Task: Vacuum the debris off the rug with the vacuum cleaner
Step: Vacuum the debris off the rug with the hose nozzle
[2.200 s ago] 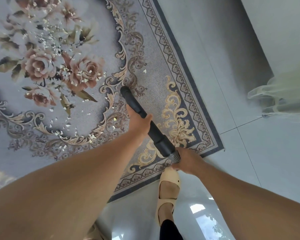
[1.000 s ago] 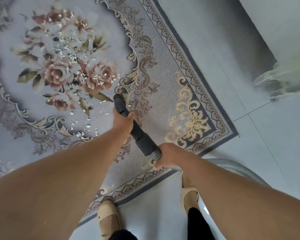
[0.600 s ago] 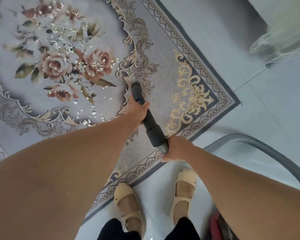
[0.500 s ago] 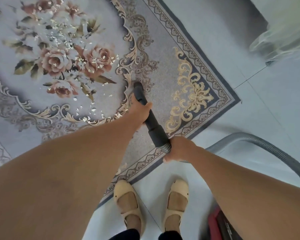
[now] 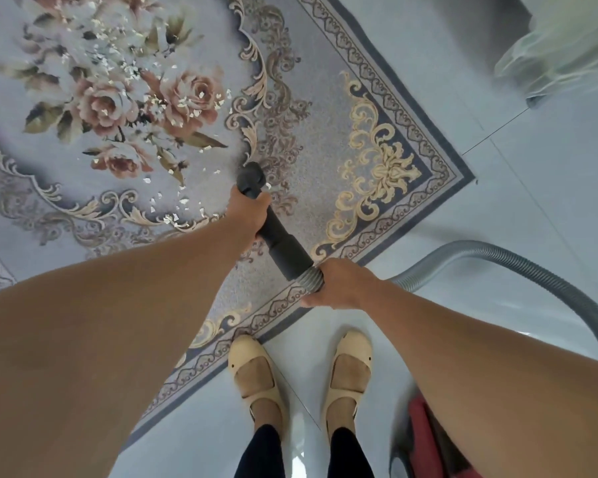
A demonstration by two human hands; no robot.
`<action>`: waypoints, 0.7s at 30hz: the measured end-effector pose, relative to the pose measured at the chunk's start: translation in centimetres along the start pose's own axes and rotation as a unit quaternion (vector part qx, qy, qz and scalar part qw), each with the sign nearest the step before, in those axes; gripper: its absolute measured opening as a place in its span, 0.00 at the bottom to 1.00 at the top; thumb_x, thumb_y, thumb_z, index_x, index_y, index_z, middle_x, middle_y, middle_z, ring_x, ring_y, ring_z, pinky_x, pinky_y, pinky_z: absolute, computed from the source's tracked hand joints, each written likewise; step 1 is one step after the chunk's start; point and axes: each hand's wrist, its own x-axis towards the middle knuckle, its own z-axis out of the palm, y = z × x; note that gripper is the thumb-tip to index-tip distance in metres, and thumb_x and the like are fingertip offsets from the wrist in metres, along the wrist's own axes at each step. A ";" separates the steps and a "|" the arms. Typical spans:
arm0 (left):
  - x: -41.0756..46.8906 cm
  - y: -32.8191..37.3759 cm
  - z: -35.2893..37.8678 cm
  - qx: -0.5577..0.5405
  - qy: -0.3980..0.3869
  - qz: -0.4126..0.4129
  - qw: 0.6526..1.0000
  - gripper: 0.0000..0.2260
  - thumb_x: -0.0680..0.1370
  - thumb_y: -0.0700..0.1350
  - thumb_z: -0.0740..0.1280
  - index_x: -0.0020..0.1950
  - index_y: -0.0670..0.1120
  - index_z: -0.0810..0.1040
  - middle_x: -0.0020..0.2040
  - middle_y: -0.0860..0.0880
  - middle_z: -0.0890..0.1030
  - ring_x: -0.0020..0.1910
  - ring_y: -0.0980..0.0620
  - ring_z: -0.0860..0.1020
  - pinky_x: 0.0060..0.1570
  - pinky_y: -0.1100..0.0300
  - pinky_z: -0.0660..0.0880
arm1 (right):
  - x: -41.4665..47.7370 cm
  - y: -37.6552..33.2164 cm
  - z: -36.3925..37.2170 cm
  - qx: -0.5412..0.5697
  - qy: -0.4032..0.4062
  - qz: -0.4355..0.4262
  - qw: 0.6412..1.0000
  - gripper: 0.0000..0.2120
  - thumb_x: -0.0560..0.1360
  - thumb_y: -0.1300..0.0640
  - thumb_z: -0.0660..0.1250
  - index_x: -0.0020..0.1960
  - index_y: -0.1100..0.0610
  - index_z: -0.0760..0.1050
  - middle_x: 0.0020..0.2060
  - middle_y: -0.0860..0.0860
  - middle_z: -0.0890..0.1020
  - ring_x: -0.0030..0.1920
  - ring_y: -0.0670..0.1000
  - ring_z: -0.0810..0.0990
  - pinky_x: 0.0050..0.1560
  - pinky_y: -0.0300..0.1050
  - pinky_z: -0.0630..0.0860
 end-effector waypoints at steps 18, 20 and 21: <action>-0.3 -2.1 -2.8 -0.011 0.072 -0.027 0.997 0.27 0.77 0.48 0.66 0.75 0.47 0.62 0.62 0.44 0.75 0.57 0.44 0.76 0.52 0.51 0.77 | 0.9 -2.1 0.8 -0.049 0.023 -0.011 0.998 0.17 0.68 0.46 0.73 0.49 0.55 0.74 0.38 0.50 0.77 0.42 0.55 0.79 0.44 0.46 0.74; -0.1 -2.1 -3.5 -0.002 0.066 -0.035 0.997 0.28 0.76 0.48 0.68 0.74 0.47 0.62 0.62 0.44 0.76 0.57 0.44 0.77 0.54 0.48 0.79 | 1.4 -2.8 0.9 -0.051 0.016 -0.008 0.999 0.18 0.68 0.46 0.73 0.52 0.56 0.75 0.39 0.51 0.78 0.42 0.55 0.79 0.45 0.46 0.73; -0.4 -2.2 -3.6 -0.003 0.058 -0.040 0.998 0.28 0.76 0.48 0.69 0.74 0.47 0.62 0.61 0.44 0.76 0.56 0.44 0.78 0.51 0.48 0.80 | 1.4 -2.7 1.2 -0.050 0.011 -0.003 0.999 0.18 0.69 0.47 0.73 0.53 0.56 0.75 0.39 0.51 0.78 0.43 0.55 0.79 0.46 0.46 0.74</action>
